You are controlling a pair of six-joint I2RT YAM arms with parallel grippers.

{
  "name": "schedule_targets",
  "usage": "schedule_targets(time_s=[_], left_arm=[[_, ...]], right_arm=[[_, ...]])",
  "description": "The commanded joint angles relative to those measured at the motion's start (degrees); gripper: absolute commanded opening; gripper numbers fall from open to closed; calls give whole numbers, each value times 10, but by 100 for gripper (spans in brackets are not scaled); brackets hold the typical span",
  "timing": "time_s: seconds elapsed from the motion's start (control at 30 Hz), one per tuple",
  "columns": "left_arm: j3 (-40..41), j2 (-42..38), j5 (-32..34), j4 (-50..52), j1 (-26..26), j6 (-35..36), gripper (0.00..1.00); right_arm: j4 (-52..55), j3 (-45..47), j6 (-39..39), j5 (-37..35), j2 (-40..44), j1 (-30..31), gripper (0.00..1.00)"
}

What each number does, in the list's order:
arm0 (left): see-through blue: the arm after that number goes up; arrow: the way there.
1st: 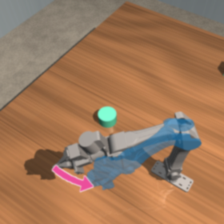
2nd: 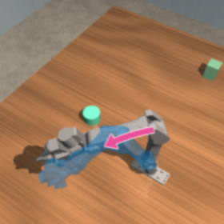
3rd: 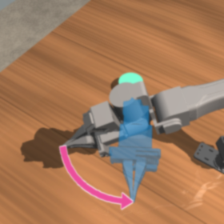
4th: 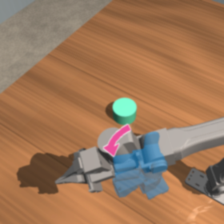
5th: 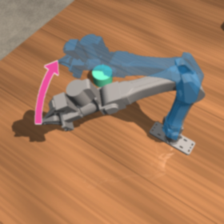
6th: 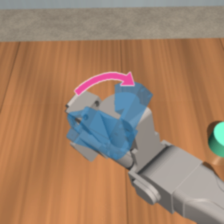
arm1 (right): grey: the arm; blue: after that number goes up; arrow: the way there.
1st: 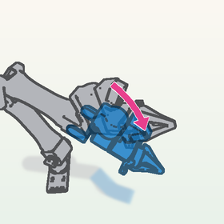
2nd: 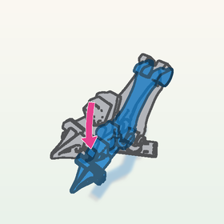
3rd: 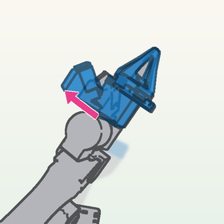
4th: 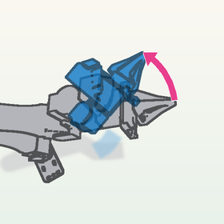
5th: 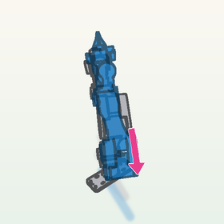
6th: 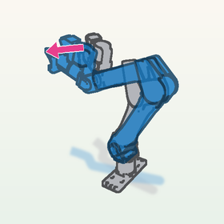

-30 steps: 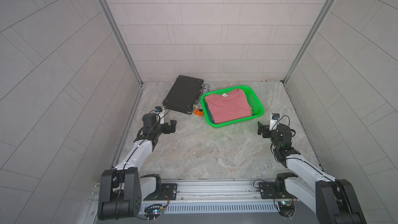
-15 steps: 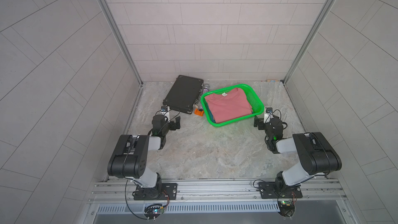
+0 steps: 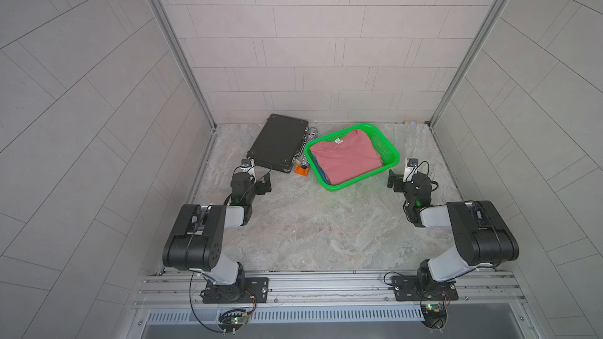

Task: Put the folded t-shirts into the basket
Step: Reset both arms

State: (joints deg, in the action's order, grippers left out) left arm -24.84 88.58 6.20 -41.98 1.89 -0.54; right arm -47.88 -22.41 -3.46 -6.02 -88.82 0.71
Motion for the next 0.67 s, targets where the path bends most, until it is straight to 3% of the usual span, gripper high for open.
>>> schedule_targets(time_s=[0.0, 0.63], left_arm=[[-8, -9, 5, 4, -1, -3, 100], [-9, -9, 6, 4, -1, -3, 100]], right_arm=[[6, -5, -5, 3, 11, -1, 100], [8, -7, -6, 6, 9, -3, 100]])
